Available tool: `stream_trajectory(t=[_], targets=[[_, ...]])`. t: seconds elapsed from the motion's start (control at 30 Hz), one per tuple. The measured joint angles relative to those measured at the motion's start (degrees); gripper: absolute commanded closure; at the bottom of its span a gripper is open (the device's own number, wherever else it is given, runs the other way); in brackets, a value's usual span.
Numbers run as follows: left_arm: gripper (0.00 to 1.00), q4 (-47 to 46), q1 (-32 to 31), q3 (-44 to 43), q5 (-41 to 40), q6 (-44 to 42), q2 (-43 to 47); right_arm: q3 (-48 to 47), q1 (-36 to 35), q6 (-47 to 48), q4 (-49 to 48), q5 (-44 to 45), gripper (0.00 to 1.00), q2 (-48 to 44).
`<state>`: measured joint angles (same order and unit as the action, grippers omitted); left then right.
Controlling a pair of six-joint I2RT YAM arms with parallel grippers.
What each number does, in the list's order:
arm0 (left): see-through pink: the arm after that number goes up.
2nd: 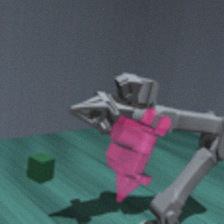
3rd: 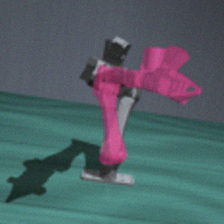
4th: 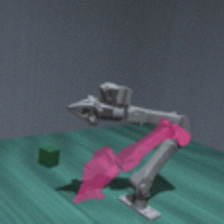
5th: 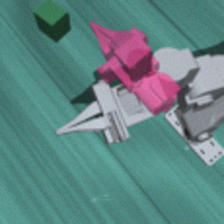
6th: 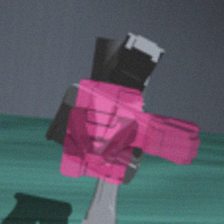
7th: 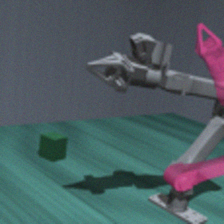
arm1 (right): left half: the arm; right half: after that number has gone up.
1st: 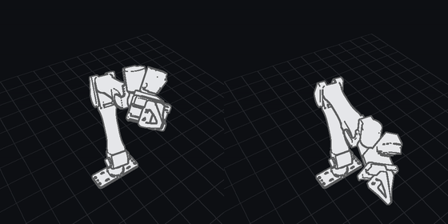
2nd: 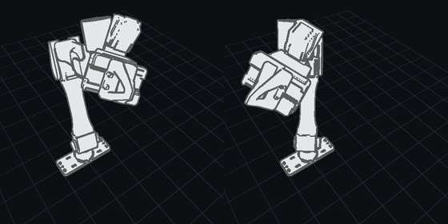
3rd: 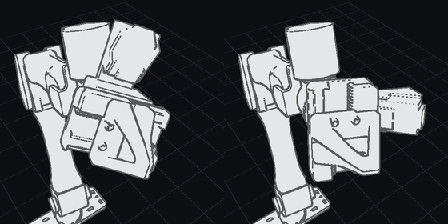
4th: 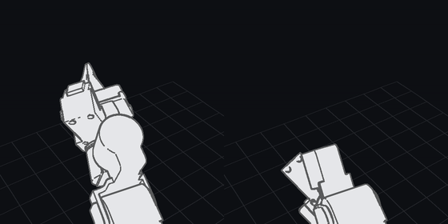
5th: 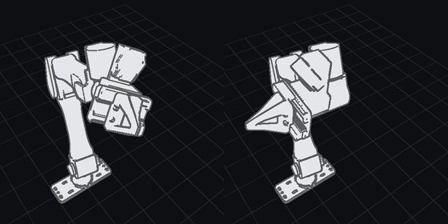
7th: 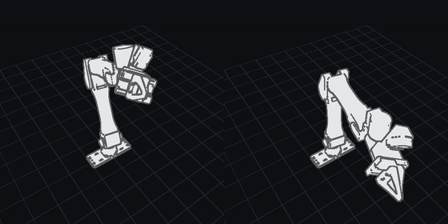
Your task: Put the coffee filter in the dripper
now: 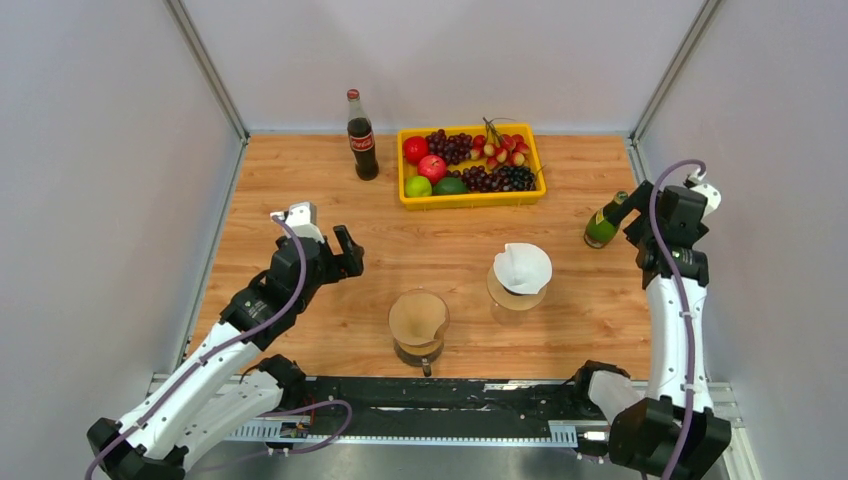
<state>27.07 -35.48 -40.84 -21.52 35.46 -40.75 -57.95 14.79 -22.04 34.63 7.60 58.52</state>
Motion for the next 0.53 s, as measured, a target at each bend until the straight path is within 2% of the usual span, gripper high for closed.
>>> stream_trajectory(t=[0.53], targets=[[0.00, -0.3, 4.1, 1.5, -4.1, 2.7, 1.0, 13.0, 0.8, -3.0, -6.3, 9.3, 0.00, -17.1]])
